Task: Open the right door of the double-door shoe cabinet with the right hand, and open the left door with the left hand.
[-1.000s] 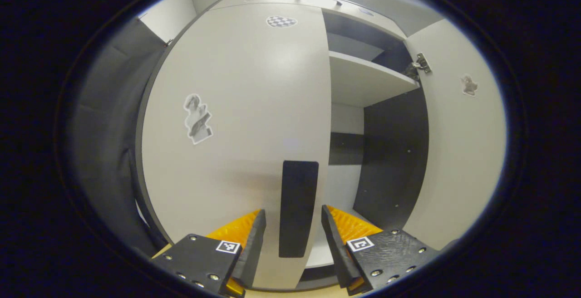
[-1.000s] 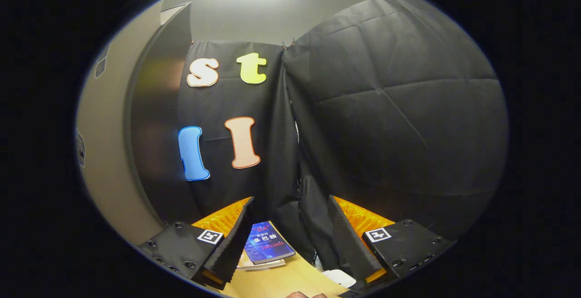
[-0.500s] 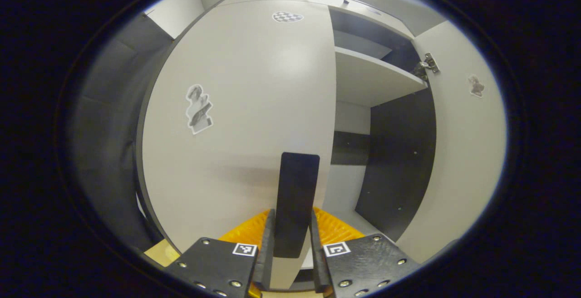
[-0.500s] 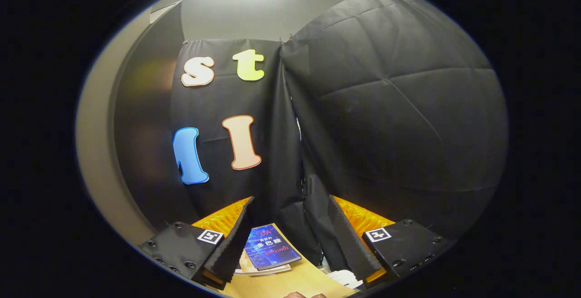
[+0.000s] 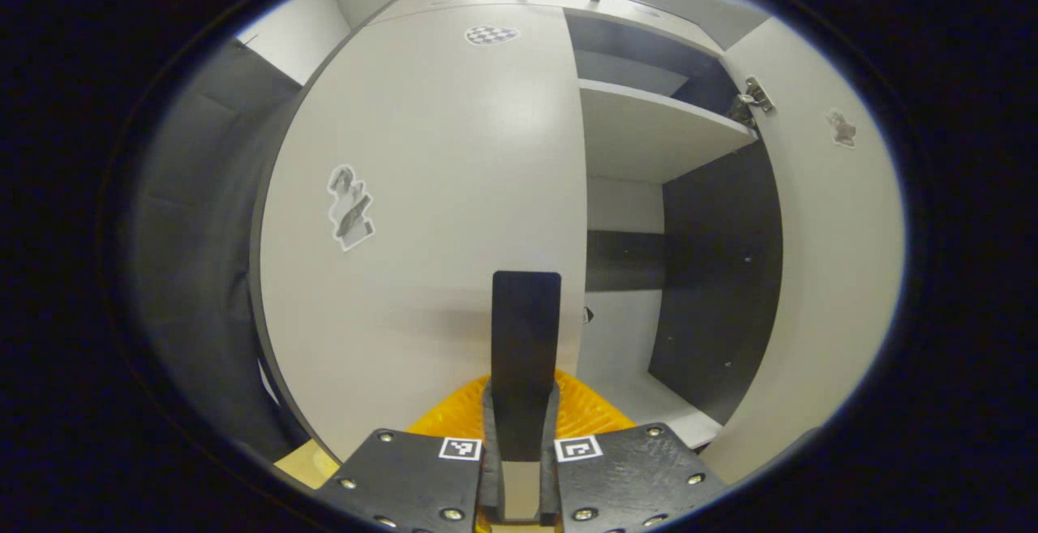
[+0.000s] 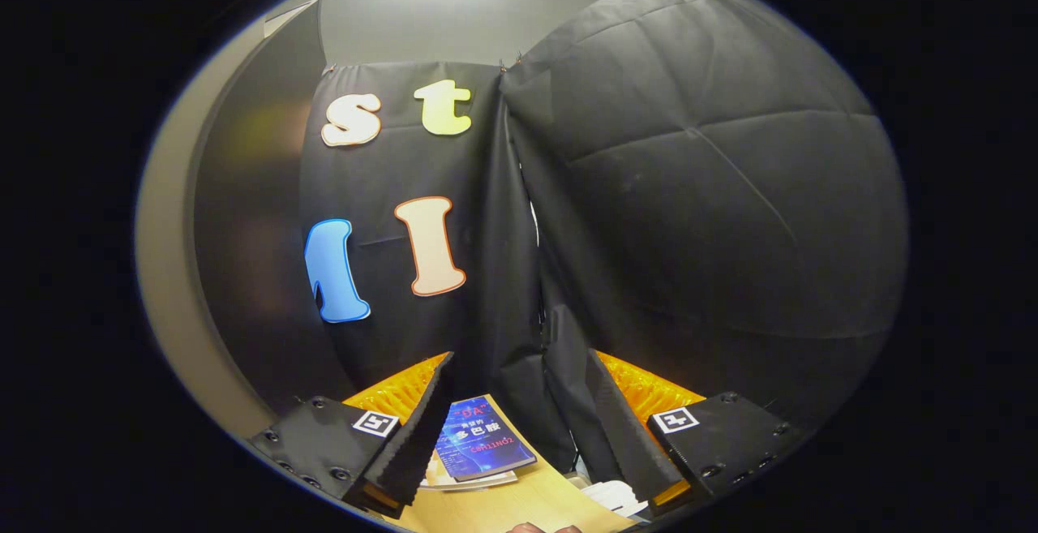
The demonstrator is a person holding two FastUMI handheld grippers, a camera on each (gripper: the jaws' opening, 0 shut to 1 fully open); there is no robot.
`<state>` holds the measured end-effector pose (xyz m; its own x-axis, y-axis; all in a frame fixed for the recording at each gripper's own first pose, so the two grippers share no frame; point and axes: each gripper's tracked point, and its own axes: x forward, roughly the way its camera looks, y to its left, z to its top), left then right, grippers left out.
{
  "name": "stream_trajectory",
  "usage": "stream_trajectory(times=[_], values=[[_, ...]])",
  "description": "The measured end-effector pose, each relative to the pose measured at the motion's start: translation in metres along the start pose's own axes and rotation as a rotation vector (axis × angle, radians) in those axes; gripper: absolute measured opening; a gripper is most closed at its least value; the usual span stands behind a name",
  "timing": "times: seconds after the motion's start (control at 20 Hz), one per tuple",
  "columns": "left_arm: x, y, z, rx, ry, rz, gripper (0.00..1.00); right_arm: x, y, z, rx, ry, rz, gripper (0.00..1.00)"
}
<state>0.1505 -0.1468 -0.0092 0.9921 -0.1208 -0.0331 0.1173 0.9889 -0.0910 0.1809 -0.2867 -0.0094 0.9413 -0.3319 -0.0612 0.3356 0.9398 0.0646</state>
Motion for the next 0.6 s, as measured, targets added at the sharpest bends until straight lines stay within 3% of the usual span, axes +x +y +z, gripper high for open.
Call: stream_trajectory(times=[0.05, 0.15, 0.2, 0.45, 0.5, 0.6], values=[[0.001, -0.002, 0.001, -0.015, 0.005, 0.001, 0.10, 0.000, 0.000, 0.000, -0.002, 0.003, 0.005, 0.92], [0.000, -0.001, 0.001, -0.039, -0.006, 0.008, 0.10, 0.000, 0.004, 0.000, -0.004, 0.009, 0.023, 0.92], [0.001, -0.004, 0.002, -0.050, -0.011, 0.009, 0.03, -0.001, 0.005, 0.001, -0.006, 0.008, 0.028, 0.92], [0.000, -0.003, 0.001, -0.034, -0.003, 0.002, 0.02, -0.015, 0.005, 0.004, -0.016, 0.003, 0.030, 0.92], [0.000, -0.002, 0.001, -0.031, -0.002, -0.001, 0.03, -0.019, 0.003, 0.003, -0.021, 0.004, 0.024, 0.98], [-0.002, -0.003, 0.000, -0.035, 0.003, -0.012, 0.03, -0.029, -0.004, -0.001, -0.023, 0.012, 0.013, 0.98]])
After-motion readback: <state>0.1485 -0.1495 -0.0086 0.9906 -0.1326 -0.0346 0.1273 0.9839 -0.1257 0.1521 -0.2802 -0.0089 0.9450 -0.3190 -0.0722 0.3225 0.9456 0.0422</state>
